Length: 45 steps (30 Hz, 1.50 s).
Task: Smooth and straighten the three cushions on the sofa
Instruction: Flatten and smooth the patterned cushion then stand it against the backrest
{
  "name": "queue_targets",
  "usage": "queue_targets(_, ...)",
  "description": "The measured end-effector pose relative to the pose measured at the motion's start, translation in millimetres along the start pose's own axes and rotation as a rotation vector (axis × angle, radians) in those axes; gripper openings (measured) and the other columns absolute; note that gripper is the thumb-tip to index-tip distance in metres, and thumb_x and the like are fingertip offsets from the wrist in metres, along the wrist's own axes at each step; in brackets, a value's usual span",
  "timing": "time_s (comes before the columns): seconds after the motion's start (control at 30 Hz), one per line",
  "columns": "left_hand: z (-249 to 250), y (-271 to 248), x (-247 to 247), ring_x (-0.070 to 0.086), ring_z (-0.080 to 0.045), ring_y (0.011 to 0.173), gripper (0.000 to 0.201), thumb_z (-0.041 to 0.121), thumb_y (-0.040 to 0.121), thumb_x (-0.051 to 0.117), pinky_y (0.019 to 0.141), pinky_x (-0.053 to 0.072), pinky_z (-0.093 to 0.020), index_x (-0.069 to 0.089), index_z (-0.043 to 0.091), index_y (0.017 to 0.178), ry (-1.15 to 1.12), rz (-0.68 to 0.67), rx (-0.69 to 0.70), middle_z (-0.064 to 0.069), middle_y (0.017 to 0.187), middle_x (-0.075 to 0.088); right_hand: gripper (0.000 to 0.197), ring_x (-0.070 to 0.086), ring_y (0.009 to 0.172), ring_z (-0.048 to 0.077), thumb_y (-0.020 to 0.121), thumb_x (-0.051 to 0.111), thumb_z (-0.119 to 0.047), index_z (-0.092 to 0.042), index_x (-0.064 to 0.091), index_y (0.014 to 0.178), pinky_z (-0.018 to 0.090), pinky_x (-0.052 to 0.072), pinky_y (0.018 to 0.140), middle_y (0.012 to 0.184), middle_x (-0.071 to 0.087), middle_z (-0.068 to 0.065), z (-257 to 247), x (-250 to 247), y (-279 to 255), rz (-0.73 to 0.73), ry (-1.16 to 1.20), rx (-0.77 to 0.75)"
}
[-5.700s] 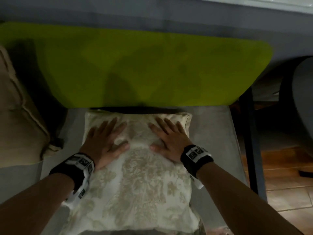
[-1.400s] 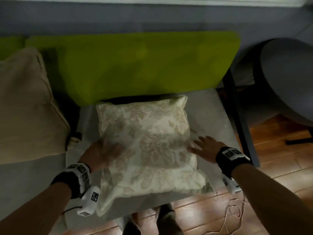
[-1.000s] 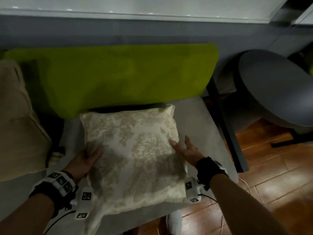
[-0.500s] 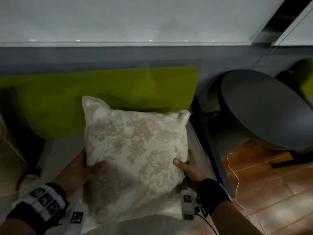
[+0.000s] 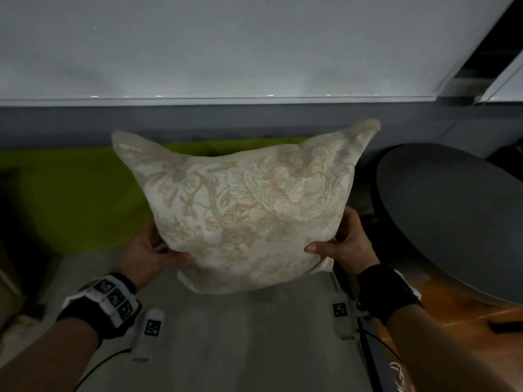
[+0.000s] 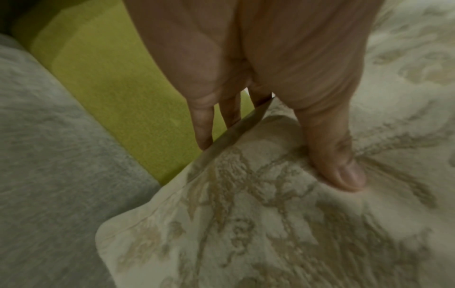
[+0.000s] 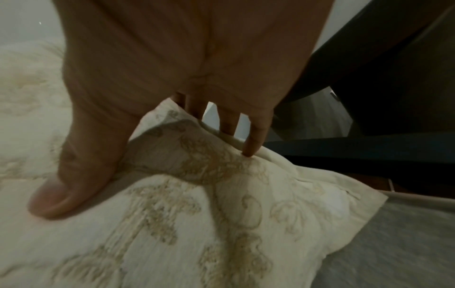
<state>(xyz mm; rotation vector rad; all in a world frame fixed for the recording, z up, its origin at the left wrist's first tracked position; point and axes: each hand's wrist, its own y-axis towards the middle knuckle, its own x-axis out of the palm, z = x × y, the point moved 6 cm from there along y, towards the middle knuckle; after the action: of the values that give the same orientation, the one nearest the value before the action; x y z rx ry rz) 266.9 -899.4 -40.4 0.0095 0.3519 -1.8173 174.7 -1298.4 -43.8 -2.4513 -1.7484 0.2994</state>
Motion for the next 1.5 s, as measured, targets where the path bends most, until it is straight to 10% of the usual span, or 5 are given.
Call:
queue_targets(0.5, -25.5, 36.7, -3.1, 0.059, -0.017, 0.117, 0.081, 0.023, 0.067, 0.088, 0.095, 0.053, -0.045, 0.048, 0.025, 0.137, 0.058, 0.138, -0.036, 0.005, 0.134, 0.057, 0.122, 0.054, 0.133, 0.014, 0.039, 0.107, -0.038, -0.047, 0.04, 0.141, 0.051, 0.053, 0.103, 0.143, 0.056, -0.013, 41.5, 10.0, 48.7, 0.011, -0.093, 0.012)
queue_targets(0.87, -52.1, 21.5, 12.5, 0.048, -0.009, 0.131, 0.106, 0.017, 0.064, 0.091, 0.101, 0.05, -0.046, 0.031, 0.052, 0.144, -0.009, -0.002, -0.045, 0.02, 0.144, 0.048, 0.106, 0.06, 0.128, 0.014, 0.048, 0.105, -0.035, -0.039, 0.051, 0.14, 0.051, 0.055, 0.1, 0.136, 0.065, -0.011, 64.4, 3.3, 36.3, -0.053, -0.122, 0.072)
queue_targets(1.1, -60.3, 21.3, 29.1, 0.038, -0.005, 0.138, 0.136, 0.045, 0.049, 0.096, 0.109, 0.041, -0.035, 0.011, 0.038, 0.155, 0.12, -0.081, -0.067, 0.016, 0.155, 0.034, 0.133, 0.046, 0.136, 0.003, 0.042, 0.097, -0.063, -0.04, 0.026, 0.152, 0.041, 0.047, 0.111, 0.149, 0.046, -0.018, 62.4, 28.0, 29.4, -0.139, -0.237, 0.02)
queue_targets(1.27, -56.5, 22.6, 42.0, 0.047, 0.028, 0.101, 0.113, 0.004, 0.064, 0.088, 0.072, 0.044, 0.002, 0.019, 0.022, 0.152, 0.033, 0.103, -0.034, 0.016, 0.139, 0.043, 0.13, 0.044, 0.121, -0.02, 0.054, 0.088, -0.058, -0.027, 0.015, 0.157, 0.001, 0.043, 0.089, 0.15, 0.04, -0.011, 57.0, 38.0, 27.0, -0.093, -0.264, -0.065)
queue_targets(1.5, -49.2, 31.2, 39.1, 0.05, 0.02, 0.112, 0.102, 0.008, 0.067, 0.087, 0.081, 0.049, -0.007, 0.028, 0.03, 0.148, -0.043, 0.129, 0.048, 0.018, 0.14, 0.044, 0.114, 0.051, 0.129, 0.007, 0.069, 0.089, -0.055, -0.036, 0.019, 0.158, 0.016, 0.049, 0.092, 0.146, 0.048, -0.015, 63.0, 24.2, 23.7, -0.066, -0.293, 0.018)
